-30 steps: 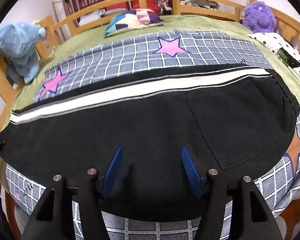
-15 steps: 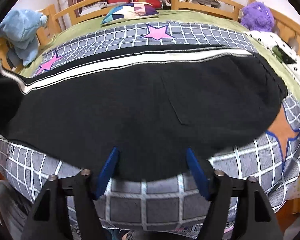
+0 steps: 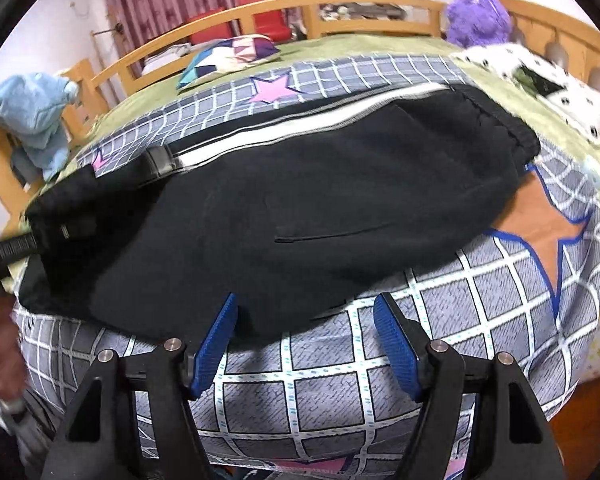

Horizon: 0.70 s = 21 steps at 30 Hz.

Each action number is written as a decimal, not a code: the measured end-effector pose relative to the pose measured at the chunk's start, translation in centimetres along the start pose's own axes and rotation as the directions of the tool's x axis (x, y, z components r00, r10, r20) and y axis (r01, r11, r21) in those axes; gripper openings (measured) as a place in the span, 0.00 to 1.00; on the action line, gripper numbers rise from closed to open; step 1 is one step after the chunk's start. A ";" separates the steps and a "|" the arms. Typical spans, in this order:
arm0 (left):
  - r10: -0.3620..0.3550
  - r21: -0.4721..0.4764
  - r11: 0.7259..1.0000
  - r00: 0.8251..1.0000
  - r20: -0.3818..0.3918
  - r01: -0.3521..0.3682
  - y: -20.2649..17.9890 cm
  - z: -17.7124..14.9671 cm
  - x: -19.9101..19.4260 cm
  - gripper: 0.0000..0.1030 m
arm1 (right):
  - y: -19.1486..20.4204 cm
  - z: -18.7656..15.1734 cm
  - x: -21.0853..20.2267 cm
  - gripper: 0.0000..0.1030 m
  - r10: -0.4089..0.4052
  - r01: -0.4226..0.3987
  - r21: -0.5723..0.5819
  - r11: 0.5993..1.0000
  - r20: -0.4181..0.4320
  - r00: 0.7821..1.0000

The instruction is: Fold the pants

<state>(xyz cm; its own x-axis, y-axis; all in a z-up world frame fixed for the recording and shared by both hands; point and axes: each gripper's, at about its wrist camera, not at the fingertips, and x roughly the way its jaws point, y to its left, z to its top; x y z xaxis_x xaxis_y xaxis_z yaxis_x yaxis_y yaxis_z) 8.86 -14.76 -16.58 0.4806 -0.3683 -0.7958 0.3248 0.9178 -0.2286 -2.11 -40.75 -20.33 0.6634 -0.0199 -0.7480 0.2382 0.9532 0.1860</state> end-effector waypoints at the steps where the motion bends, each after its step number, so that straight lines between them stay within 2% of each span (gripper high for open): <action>1: -0.018 -0.006 1.000 1.000 -0.014 0.018 0.3 -0.4 -0.3 0.27 | -0.1 0.1 0.1 0.67 0.025 -0.025 0.012 1.000 -0.006 1.000; 2: -0.044 -0.013 0.999 0.999 -0.009 0.044 0.7 -0.8 -1.1 0.30 | 0.0 0.2 0.1 0.67 0.044 -0.043 0.015 0.999 -0.010 0.999; 4: -0.087 -0.023 0.996 0.996 0.012 0.087 1.5 -1.6 -2.8 0.49 | 0.9 0.6 0.1 0.67 0.064 -0.064 -0.001 0.998 0.002 0.998; 5: -0.104 -0.023 0.994 0.994 0.031 0.105 2.1 -2.0 -4.0 0.52 | 1.5 0.8 0.0 0.67 0.068 -0.068 -0.012 0.998 0.011 0.998; 7: -0.103 -0.028 0.994 0.992 0.077 0.106 3.3 -2.7 -5.7 0.66 | 3.2 1.4 0.1 0.67 0.086 -0.085 -0.038 0.996 0.023 0.996; 9: -0.088 -0.046 0.994 0.989 0.123 0.094 4.8 -3.6 -7.4 0.66 | 4.6 2.0 0.1 0.67 0.125 -0.124 -0.046 0.991 0.032 0.992; 11: -0.076 -0.074 0.993 0.987 0.143 0.087 6.7 -4.1 -8.6 0.67 | 6.5 2.8 0.3 0.67 0.200 -0.199 -0.048 0.979 0.037 0.979; 14: -0.005 -0.127 0.992 0.985 0.174 0.028 9.8 -5.0 -10.0 0.68 | 9.4 3.3 1.5 0.68 0.292 -0.291 -0.041 0.956 0.022 0.956; 18: 0.033 -0.183 0.983 0.981 0.193 0.003 13.3 -5.7 -10.5 0.68 | 13.1 3.1 5.3 0.71 0.319 -0.322 -0.035 0.946 -0.066 0.945; 19: 0.029 -0.203 0.979 0.980 0.196 0.012 14.0 -5.7 -10.5 0.68 | 13.9 2.9 6.6 0.70 0.304 -0.308 -0.025 0.951 -0.104 0.947; 20: 0.019 -0.222 0.975 0.979 0.202 0.027 14.8 -5.9 -10.6 0.68 | 14.3 2.7 7.4 0.56 0.295 -0.299 -0.020 0.954 -0.118 0.948; 21: 0.010 -0.235 0.971 0.978 0.207 0.040 15.5 -6.0 -10.7 0.68 | 14.8 2.6 7.9 0.32 0.283 -0.288 -0.027 0.957 -0.109 0.953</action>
<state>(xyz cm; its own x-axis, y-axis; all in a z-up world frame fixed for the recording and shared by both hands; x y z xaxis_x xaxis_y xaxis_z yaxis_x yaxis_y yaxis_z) 3.82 4.26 -14.99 0.6423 -0.3820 -0.6645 0.1435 0.9115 -0.3854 8.50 -27.58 -21.85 0.6220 0.2841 -0.7297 0.0180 0.9264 0.3760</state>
